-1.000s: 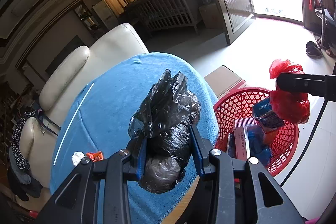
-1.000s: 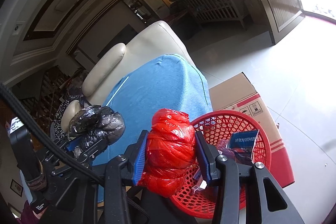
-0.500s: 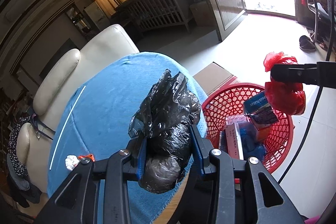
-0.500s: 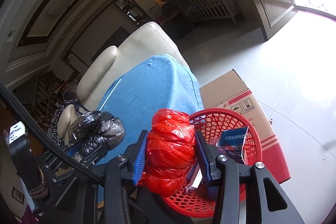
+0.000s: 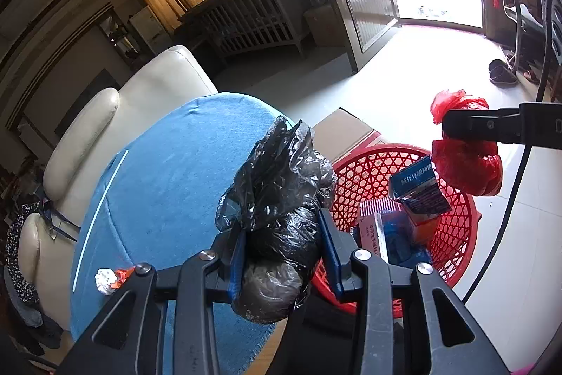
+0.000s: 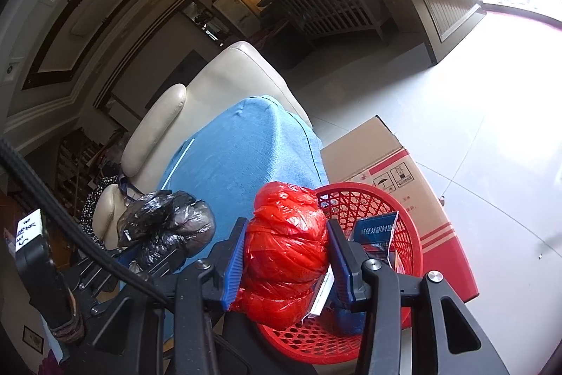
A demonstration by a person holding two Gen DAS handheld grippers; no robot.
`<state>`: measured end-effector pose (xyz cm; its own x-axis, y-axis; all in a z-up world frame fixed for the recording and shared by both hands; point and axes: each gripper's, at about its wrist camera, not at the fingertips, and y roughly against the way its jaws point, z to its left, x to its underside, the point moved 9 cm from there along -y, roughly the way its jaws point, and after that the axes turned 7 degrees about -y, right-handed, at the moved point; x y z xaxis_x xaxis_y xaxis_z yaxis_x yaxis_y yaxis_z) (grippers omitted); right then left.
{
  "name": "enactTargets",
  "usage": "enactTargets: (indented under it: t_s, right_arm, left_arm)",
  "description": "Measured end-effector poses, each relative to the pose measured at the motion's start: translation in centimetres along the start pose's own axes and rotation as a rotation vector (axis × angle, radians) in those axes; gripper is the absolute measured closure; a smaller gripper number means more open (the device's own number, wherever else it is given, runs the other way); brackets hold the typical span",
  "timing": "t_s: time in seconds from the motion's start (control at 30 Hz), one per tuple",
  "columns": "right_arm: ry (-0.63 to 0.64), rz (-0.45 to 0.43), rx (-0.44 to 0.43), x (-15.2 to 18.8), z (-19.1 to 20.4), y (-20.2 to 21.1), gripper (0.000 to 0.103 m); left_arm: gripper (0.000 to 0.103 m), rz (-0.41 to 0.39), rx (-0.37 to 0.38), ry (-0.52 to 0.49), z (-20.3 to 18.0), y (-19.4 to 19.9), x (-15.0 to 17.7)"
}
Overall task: Collect trash
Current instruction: 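Open the left tool over the red basket while the right tool releases the red bag into it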
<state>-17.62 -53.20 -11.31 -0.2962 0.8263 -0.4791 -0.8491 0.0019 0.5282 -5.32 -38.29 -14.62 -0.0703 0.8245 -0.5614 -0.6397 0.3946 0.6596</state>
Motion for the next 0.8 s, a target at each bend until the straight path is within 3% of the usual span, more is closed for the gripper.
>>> enactTargets:
  t_s: [0.4,0.6,0.8]
  right_arm:
    - [-0.037,-0.017,0.007,-0.6,-1.2,0.3,0.054]
    - [-0.067,-0.005,0.001,-0.6,-1.6,0.2,0.046]
    - [-0.078,0.006,-0.005,-0.7,-1.4,-0.1,0.044]
  left_arm:
    - [0.061,-0.016,0.027,-0.011,-1.1,-0.1,-0.8]
    - [0.048,-0.022,0.03,-0.006,-1.1,0.0,-0.9]
    - [0.047,-0.03,0.026,-0.007,-1.0,0.2,-0.9]
